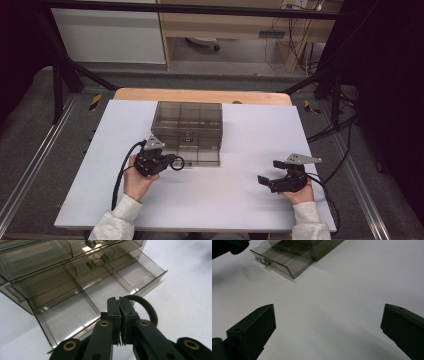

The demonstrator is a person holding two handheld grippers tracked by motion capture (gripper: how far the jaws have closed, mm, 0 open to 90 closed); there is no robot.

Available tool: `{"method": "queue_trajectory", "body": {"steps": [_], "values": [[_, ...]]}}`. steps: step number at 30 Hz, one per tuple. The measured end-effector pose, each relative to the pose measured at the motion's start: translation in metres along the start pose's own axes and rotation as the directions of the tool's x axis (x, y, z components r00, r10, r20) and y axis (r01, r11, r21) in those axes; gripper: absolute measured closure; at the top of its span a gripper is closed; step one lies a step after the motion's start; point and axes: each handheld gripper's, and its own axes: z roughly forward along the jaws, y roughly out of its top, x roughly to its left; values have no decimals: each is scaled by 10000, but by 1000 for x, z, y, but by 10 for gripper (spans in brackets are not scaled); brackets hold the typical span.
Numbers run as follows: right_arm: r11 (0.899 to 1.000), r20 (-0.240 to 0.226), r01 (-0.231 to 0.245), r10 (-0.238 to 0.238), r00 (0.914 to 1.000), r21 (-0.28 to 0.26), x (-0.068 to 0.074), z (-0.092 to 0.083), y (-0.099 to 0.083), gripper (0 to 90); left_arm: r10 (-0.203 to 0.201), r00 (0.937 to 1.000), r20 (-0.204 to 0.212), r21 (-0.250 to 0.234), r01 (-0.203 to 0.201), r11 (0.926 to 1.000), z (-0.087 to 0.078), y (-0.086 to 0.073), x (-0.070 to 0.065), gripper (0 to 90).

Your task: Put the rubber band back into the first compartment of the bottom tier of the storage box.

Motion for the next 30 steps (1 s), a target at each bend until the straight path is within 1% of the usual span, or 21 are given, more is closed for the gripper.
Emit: {"method": "queue_trajectory", "body": {"steps": [5, 6, 7, 10, 15, 30], "values": [[10000, 4, 23, -23, 10000, -30, 0, 0, 0, 4, -46, 9999, -163, -30, 46, 10000, -1, 1, 5, 873], [10000, -4, -2, 2, 10000, -40, 0, 0, 0, 4, -121, 9998, -124, -25, 121, 9999, -1, 1, 6, 874], [10000, -17, -4, 4, 10000, -44, 0, 0, 0, 4, -109, 9998, -148, -27, 109, 9999, -1, 1, 6, 874], [10000, -3, 32, -32, 10000, 46, 0, 0, 0, 4, -113, 9996, -247, -41, 112, 9999, -1, 1, 9, 874], [10000, -4, 15, -15, 10000, 14, 0, 0, 0, 4, -211, 9994, -262, -10, 211, 9998, -1, 1, 12, 874], [10000, 2, 42, -42, 10000, 74, 0, 0, 0, 4, -303, 9984, -481, -124, 297, 9995, -2, 3, 21, 873]]}}
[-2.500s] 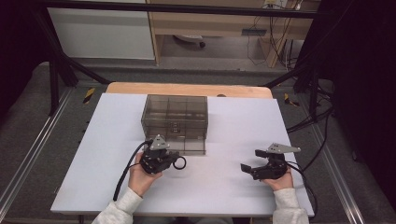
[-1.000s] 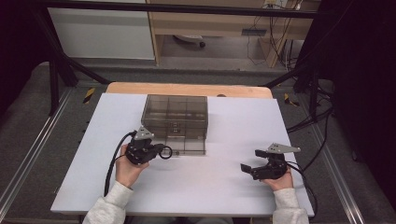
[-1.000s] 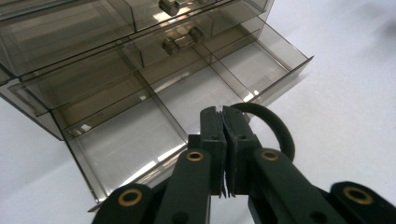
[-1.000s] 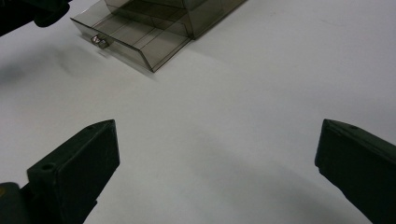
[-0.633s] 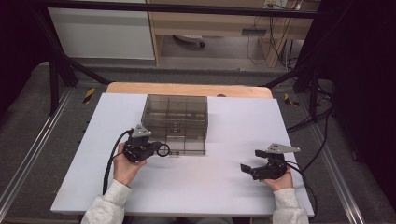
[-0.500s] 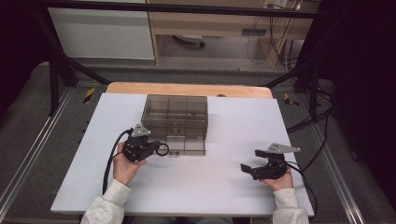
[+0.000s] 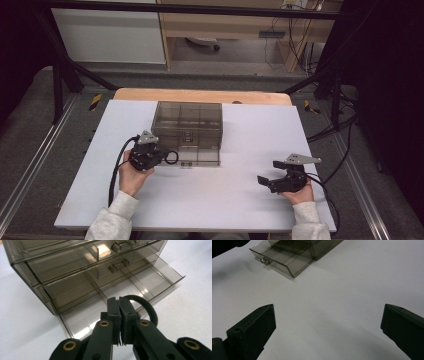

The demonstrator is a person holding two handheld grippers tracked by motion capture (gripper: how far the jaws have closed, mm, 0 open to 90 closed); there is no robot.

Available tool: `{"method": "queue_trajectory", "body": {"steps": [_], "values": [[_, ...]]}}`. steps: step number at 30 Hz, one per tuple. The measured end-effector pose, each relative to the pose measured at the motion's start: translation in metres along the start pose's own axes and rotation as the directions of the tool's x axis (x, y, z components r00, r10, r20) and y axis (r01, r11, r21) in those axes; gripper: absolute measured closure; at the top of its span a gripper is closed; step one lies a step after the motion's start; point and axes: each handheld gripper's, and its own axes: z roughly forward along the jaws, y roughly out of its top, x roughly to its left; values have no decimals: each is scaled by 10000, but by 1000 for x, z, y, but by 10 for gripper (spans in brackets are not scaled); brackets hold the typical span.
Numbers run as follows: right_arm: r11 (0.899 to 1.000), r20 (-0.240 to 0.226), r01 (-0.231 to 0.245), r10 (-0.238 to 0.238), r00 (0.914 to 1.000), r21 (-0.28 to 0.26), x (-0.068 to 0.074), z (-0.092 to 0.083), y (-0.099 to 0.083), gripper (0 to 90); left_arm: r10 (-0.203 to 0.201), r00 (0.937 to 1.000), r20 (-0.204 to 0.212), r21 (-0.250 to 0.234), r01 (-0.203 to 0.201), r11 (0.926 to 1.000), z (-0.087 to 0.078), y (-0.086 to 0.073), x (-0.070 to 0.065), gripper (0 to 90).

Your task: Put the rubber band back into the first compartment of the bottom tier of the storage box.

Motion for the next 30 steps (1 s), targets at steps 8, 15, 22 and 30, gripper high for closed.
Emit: {"method": "queue_trajectory", "body": {"steps": [8, 15, 22, 30], "values": [[10000, 9, 3, -3, 10000, 12, 0, 0, 0, 4, -46, 9999, -153, -41, 45, 10000, 0, 1, 5, 874], [10000, 15, 1, -1, 10000, 23, 0, 1, 0, 4, -102, 9994, -337, -87, 99, 9999, 0, 3, 12, 874], [10000, 19, 11, -11, 10000, 43, 0, 1, 0, 4, -127, 9986, -519, -46, 125, 9999, 3, 4, 17, 874], [10000, 36, 6, -6, 10000, 25, 0, 1, 0, 4, -159, 9970, -761, 0, 160, 9999, 8, 4, 23, 874]]}}
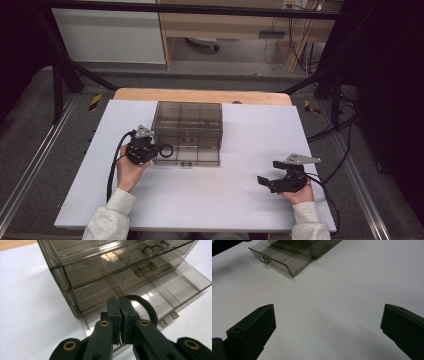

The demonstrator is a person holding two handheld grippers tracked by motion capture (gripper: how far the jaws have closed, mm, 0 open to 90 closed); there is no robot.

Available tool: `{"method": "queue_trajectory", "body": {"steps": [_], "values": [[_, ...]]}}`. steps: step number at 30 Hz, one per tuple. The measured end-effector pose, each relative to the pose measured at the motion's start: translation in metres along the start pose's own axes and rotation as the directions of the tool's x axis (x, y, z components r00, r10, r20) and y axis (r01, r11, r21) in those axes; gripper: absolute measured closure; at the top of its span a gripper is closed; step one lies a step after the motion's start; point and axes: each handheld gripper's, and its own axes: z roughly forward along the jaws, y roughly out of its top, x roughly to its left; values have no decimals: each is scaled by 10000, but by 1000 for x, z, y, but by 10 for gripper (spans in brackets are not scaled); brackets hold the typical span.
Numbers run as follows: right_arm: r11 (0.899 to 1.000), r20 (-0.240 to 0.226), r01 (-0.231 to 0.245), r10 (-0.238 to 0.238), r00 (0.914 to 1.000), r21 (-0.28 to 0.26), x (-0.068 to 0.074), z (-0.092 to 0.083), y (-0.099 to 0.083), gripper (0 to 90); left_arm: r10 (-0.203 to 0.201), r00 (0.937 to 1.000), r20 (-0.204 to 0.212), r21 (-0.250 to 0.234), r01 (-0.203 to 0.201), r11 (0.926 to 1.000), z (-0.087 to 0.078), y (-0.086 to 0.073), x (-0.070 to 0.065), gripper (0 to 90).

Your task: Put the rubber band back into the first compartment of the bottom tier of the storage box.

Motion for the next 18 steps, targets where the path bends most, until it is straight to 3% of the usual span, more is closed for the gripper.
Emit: {"method": "queue_trajectory", "body": {"steps": [18], "values": [[10000, 1, 31, -31, 10000, 22, 0, 0, 0, 4, 21, 9997, -244, 195, -16, 9998, 11, -5, 7, 873]]}}
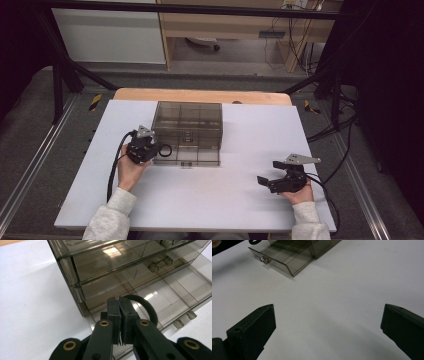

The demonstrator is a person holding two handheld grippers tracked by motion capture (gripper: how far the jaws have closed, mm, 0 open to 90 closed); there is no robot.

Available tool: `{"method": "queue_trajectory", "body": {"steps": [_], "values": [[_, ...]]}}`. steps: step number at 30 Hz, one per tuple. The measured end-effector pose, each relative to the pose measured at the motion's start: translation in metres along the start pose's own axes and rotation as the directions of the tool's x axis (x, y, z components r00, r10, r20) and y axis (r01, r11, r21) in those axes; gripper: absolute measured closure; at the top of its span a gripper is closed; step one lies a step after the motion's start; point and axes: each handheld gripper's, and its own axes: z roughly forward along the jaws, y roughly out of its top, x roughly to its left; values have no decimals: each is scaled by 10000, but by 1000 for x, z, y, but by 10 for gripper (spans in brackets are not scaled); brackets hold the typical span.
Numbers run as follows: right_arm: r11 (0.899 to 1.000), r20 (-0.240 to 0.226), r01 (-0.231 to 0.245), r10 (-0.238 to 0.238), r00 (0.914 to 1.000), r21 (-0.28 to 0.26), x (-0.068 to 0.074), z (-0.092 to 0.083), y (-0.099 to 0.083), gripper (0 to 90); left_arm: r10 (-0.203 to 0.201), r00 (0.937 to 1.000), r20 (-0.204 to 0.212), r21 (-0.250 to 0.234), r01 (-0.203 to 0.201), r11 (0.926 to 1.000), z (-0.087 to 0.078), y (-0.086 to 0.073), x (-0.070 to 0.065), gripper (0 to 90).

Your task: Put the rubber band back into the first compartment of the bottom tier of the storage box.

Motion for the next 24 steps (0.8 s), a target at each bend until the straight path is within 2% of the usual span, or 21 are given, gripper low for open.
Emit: {"method": "queue_trajectory", "body": {"steps": [24], "values": [[10000, -2, -18, 18, 10000, -21, 0, 0, 0, 4, 71, 10000, -52, 448, -69, 9990, 14, -8, 3, 872]]}}
